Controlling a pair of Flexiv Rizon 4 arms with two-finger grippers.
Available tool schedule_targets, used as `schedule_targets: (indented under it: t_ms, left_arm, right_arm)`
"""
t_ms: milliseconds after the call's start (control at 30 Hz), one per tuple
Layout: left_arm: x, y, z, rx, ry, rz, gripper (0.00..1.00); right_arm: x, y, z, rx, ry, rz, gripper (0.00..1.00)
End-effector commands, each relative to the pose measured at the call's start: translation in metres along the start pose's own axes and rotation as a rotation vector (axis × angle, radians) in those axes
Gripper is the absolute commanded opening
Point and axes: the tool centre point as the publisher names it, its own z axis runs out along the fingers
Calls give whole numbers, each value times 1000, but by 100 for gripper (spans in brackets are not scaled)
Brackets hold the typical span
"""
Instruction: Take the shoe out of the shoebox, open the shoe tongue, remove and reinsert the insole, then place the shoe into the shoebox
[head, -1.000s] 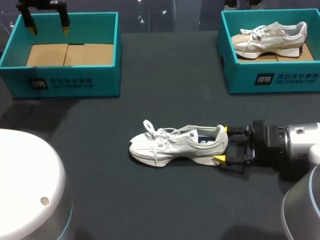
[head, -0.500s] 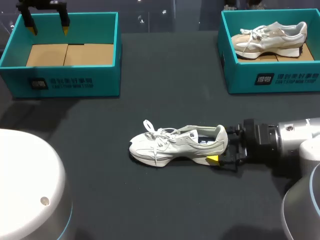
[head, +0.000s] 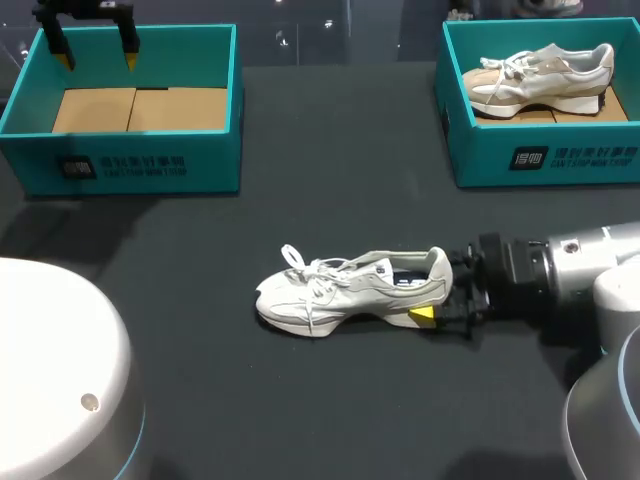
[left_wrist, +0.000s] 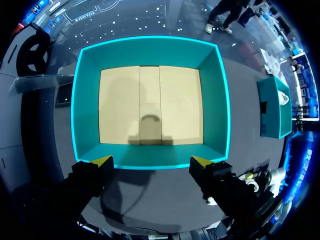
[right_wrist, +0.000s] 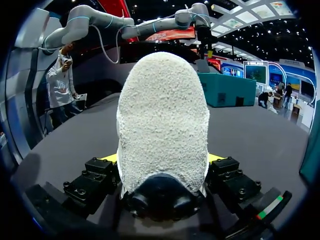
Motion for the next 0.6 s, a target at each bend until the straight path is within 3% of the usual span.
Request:
schedule_targets:
  t_ms: [33,600]
  left_arm:
    - [0,0,0,0,-1,0,100]
    - [0,0,0,0,-1,0,100]
  right_arm:
    - [-4,2,4,10,27,-3,0]
    - [-4,1,7,6,42,5,0]
